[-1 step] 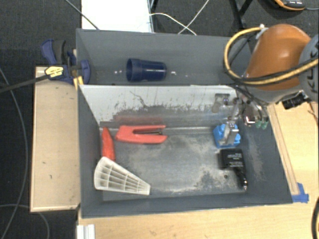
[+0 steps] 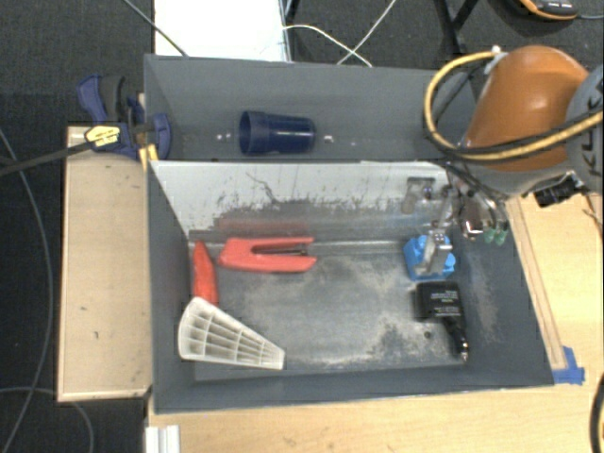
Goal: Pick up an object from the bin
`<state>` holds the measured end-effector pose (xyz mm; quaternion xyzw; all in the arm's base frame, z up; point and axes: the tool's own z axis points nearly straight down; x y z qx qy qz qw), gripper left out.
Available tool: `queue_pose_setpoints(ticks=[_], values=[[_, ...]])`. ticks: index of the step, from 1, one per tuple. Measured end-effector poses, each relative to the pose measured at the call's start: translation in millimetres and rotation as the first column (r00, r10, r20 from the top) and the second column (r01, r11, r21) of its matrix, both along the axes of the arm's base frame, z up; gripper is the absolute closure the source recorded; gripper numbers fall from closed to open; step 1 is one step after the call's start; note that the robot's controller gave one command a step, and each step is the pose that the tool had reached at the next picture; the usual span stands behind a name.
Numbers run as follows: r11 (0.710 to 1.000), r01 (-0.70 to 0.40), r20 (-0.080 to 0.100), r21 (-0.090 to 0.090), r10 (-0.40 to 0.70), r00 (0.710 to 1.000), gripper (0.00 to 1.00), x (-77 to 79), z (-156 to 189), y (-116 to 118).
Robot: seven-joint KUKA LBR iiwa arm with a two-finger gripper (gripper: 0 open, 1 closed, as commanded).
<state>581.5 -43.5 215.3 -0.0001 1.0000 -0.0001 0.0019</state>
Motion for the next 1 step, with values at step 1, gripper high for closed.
queue_pose_setpoints(ticks=[1], values=[[0.999, 0.048, 0.000, 0.000, -0.048, 0.999, 0.00, 1.3, -30.4, -13.3]])
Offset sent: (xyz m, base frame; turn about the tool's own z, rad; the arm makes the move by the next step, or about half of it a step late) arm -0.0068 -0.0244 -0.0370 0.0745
